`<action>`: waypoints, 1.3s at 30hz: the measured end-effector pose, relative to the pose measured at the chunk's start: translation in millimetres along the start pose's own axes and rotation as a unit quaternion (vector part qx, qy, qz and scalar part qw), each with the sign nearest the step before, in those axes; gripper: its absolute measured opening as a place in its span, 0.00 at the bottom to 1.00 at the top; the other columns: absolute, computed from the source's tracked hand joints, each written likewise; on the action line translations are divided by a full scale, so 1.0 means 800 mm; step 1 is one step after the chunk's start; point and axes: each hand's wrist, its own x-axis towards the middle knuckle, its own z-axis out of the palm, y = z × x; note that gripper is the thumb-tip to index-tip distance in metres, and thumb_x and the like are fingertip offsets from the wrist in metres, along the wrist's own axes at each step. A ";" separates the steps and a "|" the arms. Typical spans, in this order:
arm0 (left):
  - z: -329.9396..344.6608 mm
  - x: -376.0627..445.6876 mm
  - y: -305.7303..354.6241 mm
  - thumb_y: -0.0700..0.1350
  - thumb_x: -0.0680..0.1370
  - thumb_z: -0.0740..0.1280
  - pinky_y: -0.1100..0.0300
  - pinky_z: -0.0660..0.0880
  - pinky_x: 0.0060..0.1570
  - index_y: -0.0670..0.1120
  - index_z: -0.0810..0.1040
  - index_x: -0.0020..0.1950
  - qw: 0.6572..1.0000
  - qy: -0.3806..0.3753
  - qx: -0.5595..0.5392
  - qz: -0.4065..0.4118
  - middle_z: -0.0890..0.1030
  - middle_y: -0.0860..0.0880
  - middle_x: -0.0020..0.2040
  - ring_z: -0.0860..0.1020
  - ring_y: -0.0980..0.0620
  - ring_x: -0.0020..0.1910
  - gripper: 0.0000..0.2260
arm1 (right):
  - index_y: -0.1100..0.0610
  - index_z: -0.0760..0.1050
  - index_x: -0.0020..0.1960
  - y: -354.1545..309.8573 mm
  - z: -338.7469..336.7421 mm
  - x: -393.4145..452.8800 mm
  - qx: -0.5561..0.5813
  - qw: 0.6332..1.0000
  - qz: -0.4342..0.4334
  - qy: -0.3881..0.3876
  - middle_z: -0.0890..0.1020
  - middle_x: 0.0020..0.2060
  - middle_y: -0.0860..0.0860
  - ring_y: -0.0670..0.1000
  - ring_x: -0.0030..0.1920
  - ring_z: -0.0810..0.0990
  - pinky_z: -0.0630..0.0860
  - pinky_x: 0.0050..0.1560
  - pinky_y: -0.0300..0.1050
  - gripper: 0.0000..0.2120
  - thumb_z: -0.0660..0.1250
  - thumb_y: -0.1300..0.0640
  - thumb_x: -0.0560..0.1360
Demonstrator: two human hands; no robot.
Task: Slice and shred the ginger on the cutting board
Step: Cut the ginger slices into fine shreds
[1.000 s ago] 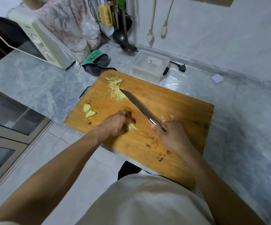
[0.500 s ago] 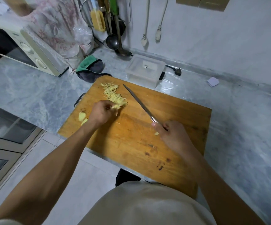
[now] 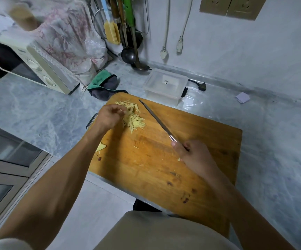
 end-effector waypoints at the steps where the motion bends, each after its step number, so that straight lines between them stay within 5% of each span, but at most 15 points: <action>1: -0.003 0.002 -0.003 0.38 0.79 0.70 0.59 0.80 0.51 0.44 0.84 0.50 1.000 0.006 -0.005 -0.001 0.83 0.47 0.50 0.80 0.54 0.44 0.04 | 0.55 0.67 0.31 0.001 0.000 0.001 0.003 1.000 0.003 -0.001 0.70 0.24 0.49 0.60 0.30 0.78 0.66 0.32 0.46 0.27 0.61 0.37 0.80; 3: -0.007 0.004 -0.010 0.37 0.78 0.70 0.55 0.80 0.53 0.48 0.84 0.45 1.000 0.011 0.003 -0.007 0.84 0.48 0.48 0.81 0.51 0.45 0.07 | 0.55 0.68 0.32 0.000 0.001 0.003 0.011 1.000 0.009 -0.001 0.71 0.25 0.50 0.61 0.33 0.80 0.67 0.32 0.46 0.27 0.61 0.37 0.80; 10: 0.004 0.003 -0.018 0.38 0.76 0.73 0.73 0.75 0.39 0.41 0.83 0.42 0.998 0.067 0.013 0.017 0.82 0.53 0.38 0.79 0.60 0.39 0.03 | 0.57 0.72 0.34 -0.014 -0.006 0.002 0.007 1.000 0.009 -0.007 0.75 0.27 0.53 0.51 0.28 0.74 0.68 0.31 0.44 0.26 0.60 0.38 0.81; 17: 0.005 0.030 -0.018 0.43 0.79 0.69 0.66 0.70 0.50 0.46 0.86 0.52 0.988 0.024 0.151 0.031 0.84 0.52 0.53 0.78 0.57 0.49 0.06 | 0.56 0.72 0.32 -0.026 -0.003 0.013 -0.016 1.000 0.014 -0.007 0.74 0.26 0.52 0.48 0.26 0.73 0.66 0.28 0.37 0.26 0.60 0.38 0.80; 21: 0.013 0.040 -0.010 0.42 0.75 0.73 0.66 0.71 0.39 0.47 0.86 0.48 0.983 -0.020 0.185 -0.007 0.84 0.52 0.51 0.78 0.57 0.43 0.03 | 0.56 0.72 0.32 -0.031 0.002 0.019 -0.024 1.000 0.009 -0.001 0.81 0.32 0.60 0.50 0.29 0.75 0.68 0.32 0.42 0.28 0.58 0.36 0.79; 26: 0.015 0.040 -0.007 0.41 0.75 0.73 0.71 0.67 0.28 0.49 0.82 0.42 0.972 -0.059 0.228 -0.002 0.84 0.50 0.44 0.77 0.60 0.35 0.04 | 0.63 0.77 0.37 -0.033 0.006 0.020 -0.020 1.000 0.015 -0.002 0.78 0.29 0.58 0.52 0.30 0.75 0.69 0.33 0.43 0.32 0.57 0.35 0.79; 30: 0.006 0.040 -0.016 0.42 0.76 0.73 0.67 0.70 0.41 0.48 0.79 0.41 0.984 -0.021 0.177 0.009 0.81 0.51 0.44 0.79 0.53 0.43 0.06 | 0.65 0.78 0.40 -0.036 0.009 0.018 0.003 1.000 0.018 0.013 0.82 0.35 0.61 0.55 0.32 0.79 0.71 0.36 0.45 0.33 0.58 0.35 0.79; 35: 0.001 0.036 -0.021 0.43 0.77 0.72 0.69 0.67 0.51 0.45 0.80 0.64 0.963 -0.086 0.254 0.034 0.82 0.48 0.60 0.79 0.51 0.56 0.15 | 0.62 0.79 0.38 -0.045 0.011 0.016 0.015 1.000 0.021 0.012 0.82 0.32 0.59 0.59 0.34 0.82 0.79 0.40 0.53 0.32 0.58 0.35 0.79; 39: 0.002 0.035 -0.023 0.45 0.76 0.72 0.62 0.75 0.49 0.49 0.84 0.55 0.956 -0.089 0.274 0.049 0.85 0.49 0.56 0.82 0.51 0.49 0.08 | 0.64 0.79 0.39 -0.052 0.013 0.016 0.019 0.999 0.031 0.014 0.83 0.34 0.61 0.60 0.36 0.83 0.73 0.38 0.46 0.32 0.59 0.36 0.80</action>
